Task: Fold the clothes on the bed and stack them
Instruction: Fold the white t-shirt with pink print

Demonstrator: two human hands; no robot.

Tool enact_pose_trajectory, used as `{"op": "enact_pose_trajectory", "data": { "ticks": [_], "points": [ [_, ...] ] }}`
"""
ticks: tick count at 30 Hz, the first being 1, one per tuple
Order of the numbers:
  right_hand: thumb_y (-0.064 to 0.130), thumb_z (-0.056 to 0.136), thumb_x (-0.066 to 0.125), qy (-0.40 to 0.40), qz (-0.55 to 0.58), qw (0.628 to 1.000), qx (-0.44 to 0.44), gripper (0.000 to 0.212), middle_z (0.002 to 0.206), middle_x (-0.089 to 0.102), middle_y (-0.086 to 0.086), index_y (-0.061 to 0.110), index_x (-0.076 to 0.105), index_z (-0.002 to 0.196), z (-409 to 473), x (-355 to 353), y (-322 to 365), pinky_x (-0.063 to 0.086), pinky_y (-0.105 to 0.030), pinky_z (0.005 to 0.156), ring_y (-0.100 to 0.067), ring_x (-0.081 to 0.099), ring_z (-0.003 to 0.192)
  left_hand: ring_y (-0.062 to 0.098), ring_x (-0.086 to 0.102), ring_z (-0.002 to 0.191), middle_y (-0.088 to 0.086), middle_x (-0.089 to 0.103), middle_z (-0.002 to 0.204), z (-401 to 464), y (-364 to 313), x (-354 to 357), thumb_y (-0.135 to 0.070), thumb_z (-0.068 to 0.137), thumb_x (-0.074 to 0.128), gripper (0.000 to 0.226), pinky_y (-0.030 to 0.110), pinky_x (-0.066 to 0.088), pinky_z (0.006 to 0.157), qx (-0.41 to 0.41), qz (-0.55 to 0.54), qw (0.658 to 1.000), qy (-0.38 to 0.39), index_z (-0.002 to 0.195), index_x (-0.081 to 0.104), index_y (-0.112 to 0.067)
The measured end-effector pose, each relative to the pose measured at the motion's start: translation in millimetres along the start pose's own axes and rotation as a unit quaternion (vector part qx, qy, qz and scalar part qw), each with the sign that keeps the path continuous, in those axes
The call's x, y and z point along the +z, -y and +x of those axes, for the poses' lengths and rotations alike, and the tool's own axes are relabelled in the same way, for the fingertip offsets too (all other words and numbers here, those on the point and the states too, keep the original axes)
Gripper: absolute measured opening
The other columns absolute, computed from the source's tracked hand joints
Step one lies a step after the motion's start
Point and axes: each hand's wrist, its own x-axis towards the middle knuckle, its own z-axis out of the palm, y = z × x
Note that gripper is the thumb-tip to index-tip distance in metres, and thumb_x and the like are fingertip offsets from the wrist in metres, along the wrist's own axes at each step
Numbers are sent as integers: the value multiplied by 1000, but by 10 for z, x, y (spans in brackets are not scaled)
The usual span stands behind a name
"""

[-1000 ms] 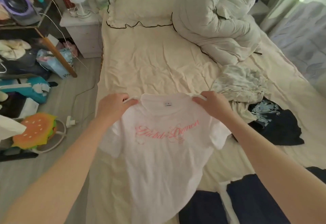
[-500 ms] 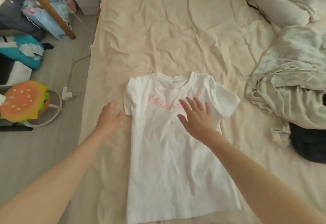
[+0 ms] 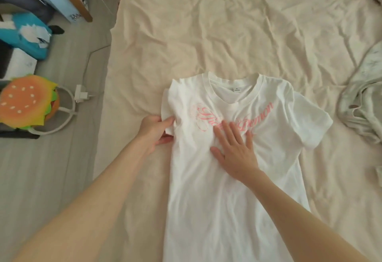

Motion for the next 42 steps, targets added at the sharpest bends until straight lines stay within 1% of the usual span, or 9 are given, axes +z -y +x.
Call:
{"op": "enact_pose_trajectory", "data": {
  "ticks": [5,9,13,18,21,26,32,37,42],
  "points": [
    [55,95,22,-1,-8,1000,8,64,159,-11,7,33,-2,150,24,32,-7,-7,-49,114,-14,-12,145,3,49,62,-5,55,68,-191,249,-128,-20,86,65,18,12,38,57,193,55,938,-282,74,55,-11],
    [55,95,21,-4,-17,1000,11,64,158,-12,7,33,-3,150,37,62,7,-7,-49,114,-14,-12,145,13,60,77,5,64,84,-226,390,-203,-25,93,56,19,30,48,78,153,-24,969,-194,80,61,-11],
    [56,95,20,-1,-11,1000,14,64,157,-16,10,35,-5,150,39,74,3,-8,-48,114,-12,-14,145,20,65,77,4,69,85,75,-19,-274,-27,98,46,28,33,50,65,37,-147,984,-93,84,64,-10],
    [57,94,18,12,-10,1000,21,64,157,-17,10,36,-8,149,55,72,5,-9,-47,114,-11,-16,144,14,60,68,2,65,81,334,-520,-280,-15,87,66,20,25,50,59,2,-16,1000,17,105,64,-7],
    [57,94,17,14,-13,1000,21,64,153,-24,13,36,-10,149,55,73,3,-11,-47,113,-11,-17,144,13,59,66,3,64,79,306,-573,-286,-8,86,65,18,24,49,63,36,-20,999,-18,104,64,-6],
    [55,95,17,4,-8,1000,17,63,146,-31,13,36,-18,144,54,88,5,-14,-48,112,-9,-24,141,11,63,77,-2,64,85,61,-291,-380,-16,91,55,11,24,55,65,277,-14,948,-158,85,58,-25],
    [55,95,14,-6,-22,1000,18,61,145,-34,11,35,-27,136,42,118,23,-16,-48,112,-9,-31,135,19,64,81,13,64,106,261,-121,-337,-3,92,52,28,33,55,74,52,-50,994,-77,120,51,-6],
    [54,95,13,-4,-30,999,21,61,145,-34,10,34,-28,135,40,110,32,-15,-49,113,-9,-31,135,11,62,72,1,69,84,144,-7,-401,-18,88,64,16,20,52,61,-18,-1,997,76,103,66,-11],
    [54,95,12,5,-34,999,23,61,144,-36,10,34,-29,135,37,101,40,-15,-49,112,-13,-22,143,11,68,68,2,72,76,43,226,-446,-8,90,59,7,20,55,59,31,-112,992,-45,87,66,-9]
  ]
}}
